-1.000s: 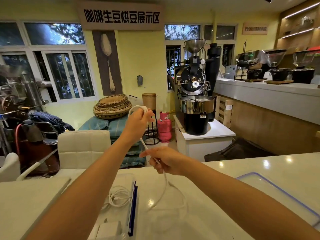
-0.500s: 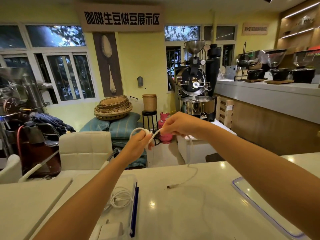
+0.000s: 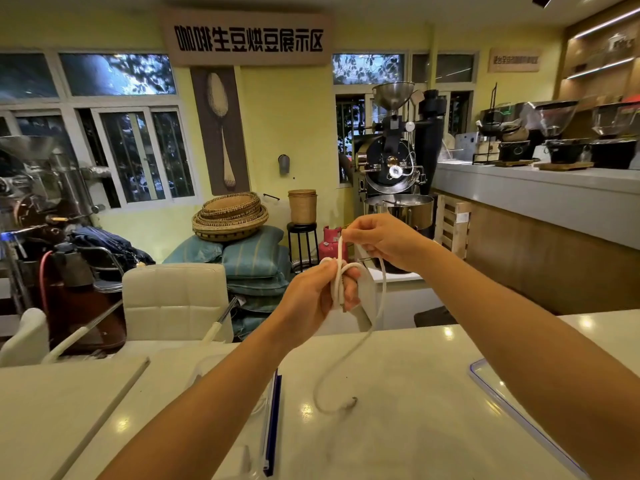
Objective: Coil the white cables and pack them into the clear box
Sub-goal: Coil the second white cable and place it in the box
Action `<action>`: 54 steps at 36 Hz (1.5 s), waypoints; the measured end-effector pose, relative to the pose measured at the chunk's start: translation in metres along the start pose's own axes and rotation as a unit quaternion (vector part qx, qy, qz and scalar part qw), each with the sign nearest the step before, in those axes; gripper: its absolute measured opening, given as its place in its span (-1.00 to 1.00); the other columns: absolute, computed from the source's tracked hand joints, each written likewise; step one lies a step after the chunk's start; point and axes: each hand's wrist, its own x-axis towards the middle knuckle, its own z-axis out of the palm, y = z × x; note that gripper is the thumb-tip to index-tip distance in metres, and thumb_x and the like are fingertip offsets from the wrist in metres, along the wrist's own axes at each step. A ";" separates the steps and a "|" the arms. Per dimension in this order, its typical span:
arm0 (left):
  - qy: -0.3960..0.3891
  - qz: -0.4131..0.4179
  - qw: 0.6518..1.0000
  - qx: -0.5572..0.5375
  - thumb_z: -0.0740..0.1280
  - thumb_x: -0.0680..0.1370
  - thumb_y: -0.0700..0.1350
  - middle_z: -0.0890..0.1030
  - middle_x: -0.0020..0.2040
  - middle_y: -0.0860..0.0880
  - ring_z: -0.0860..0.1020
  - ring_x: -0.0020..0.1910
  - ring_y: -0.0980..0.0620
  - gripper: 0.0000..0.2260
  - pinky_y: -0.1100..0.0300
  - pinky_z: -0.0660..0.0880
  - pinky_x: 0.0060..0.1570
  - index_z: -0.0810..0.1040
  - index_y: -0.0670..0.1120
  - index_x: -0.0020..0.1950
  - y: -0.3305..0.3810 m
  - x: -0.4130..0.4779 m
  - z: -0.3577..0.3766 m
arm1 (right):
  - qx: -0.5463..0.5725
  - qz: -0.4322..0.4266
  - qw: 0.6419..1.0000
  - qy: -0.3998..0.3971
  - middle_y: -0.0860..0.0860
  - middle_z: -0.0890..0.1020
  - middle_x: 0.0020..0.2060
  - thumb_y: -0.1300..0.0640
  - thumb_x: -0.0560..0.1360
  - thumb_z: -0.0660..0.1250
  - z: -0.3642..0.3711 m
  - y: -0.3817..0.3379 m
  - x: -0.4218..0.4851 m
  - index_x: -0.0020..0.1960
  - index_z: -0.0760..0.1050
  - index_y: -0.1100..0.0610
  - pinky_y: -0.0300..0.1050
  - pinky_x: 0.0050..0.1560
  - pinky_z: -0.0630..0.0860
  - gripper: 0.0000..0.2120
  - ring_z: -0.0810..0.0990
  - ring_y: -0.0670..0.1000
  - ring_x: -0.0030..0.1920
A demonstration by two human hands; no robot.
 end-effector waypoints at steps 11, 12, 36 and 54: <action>-0.004 0.036 0.998 -0.042 0.03 0.61 -0.18 0.60 -0.46 0.02 0.56 -0.44 0.16 -0.71 0.37 0.53 -0.36 0.50 -0.17 -0.15 0.013 0.008 0.015 | 0.281 0.066 0.955 -0.071 -0.06 0.47 -0.70 0.21 0.55 0.06 0.042 0.041 0.003 -0.63 0.49 0.12 -0.34 -0.57 0.39 -0.41 0.46 -0.15 -0.64; 0.002 0.037 0.998 -0.045 0.02 0.62 -0.18 0.60 -0.46 0.02 0.56 -0.45 0.16 -0.71 0.37 0.52 -0.38 0.49 -0.18 -0.14 0.013 0.009 0.018 | 0.304 0.066 0.948 -0.068 -0.07 0.46 -0.70 0.16 0.52 0.10 0.049 0.045 0.000 -0.63 0.49 0.11 -0.35 -0.56 0.36 -0.45 0.44 -0.15 -0.63; 0.201 0.056 0.920 0.331 0.17 0.60 -0.16 0.51 -0.34 -0.01 0.51 -0.41 0.29 -0.75 0.53 0.40 -0.33 0.49 -0.22 -0.23 -0.011 0.028 -0.054 | -0.121 0.111 0.975 -0.152 -0.01 0.40 -0.41 0.17 0.56 0.19 0.073 0.026 -0.035 0.08 0.51 0.32 -0.26 -0.38 0.27 -0.75 0.31 -0.09 -0.43; -0.014 -0.077 0.994 0.072 -0.02 0.62 -0.10 0.56 -0.46 0.01 0.52 -0.44 0.11 -0.69 0.31 0.50 -0.33 0.44 -0.18 -0.15 -0.007 -0.001 -0.017 | -0.166 -0.021 0.982 -0.089 -0.05 0.55 -0.38 0.21 0.38 0.43 -0.001 -0.017 -0.009 -0.32 0.54 0.07 -0.28 -0.21 0.39 -0.87 0.47 -0.13 -0.32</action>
